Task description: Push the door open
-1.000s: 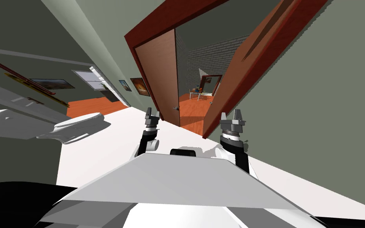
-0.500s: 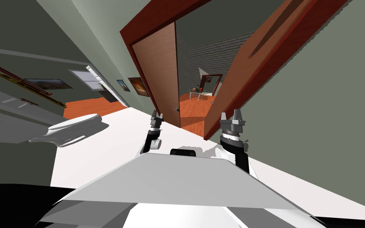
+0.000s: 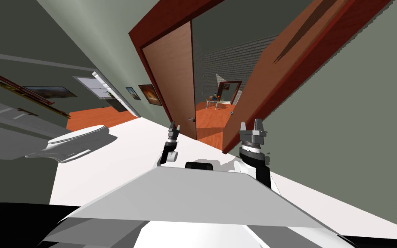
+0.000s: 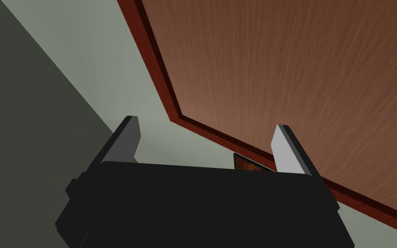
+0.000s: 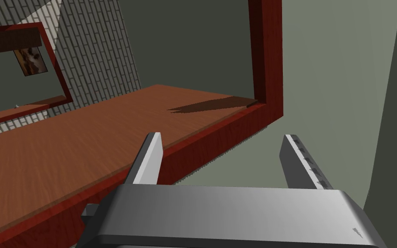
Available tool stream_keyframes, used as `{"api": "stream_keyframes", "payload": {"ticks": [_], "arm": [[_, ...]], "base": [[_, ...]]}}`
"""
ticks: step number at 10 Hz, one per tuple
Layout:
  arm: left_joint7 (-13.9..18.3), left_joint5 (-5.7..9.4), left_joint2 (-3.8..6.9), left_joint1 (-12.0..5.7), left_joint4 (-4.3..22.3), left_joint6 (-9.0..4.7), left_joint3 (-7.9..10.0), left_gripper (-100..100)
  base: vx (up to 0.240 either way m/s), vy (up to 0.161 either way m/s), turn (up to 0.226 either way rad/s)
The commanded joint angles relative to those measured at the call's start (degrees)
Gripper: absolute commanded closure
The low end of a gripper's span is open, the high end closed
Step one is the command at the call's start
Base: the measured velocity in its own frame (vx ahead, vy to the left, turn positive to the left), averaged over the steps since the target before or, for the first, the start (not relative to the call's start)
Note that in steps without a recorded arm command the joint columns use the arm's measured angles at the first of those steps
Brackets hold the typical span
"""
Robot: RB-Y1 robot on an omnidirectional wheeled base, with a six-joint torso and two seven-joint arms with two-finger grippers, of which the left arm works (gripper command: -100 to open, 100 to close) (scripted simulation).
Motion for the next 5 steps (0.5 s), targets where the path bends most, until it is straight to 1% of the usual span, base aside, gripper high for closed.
{"api": "stream_keyframes", "payload": {"ticks": [1, 2, 3, 5], "arm": [[0.09, 0.08, 0.21, -0.79, 1.84, -0.27, 0.04, -100], [0.07, 0.04, 0.29, -1.6, 3.85, -0.65, -0.24, -100], [0.07, 0.04, 0.29, -1.6, 3.92, -0.65, -0.24, -100], [0.03, -0.03, 0.41, -3.24, 7.35, -1.41, -0.8, -100]], "base": [[0.063, 0.052, -0.009], [0.065, 0.039, -0.007], [0.045, 0.026, -0.005], [0.069, 0.047, -0.011]]}}
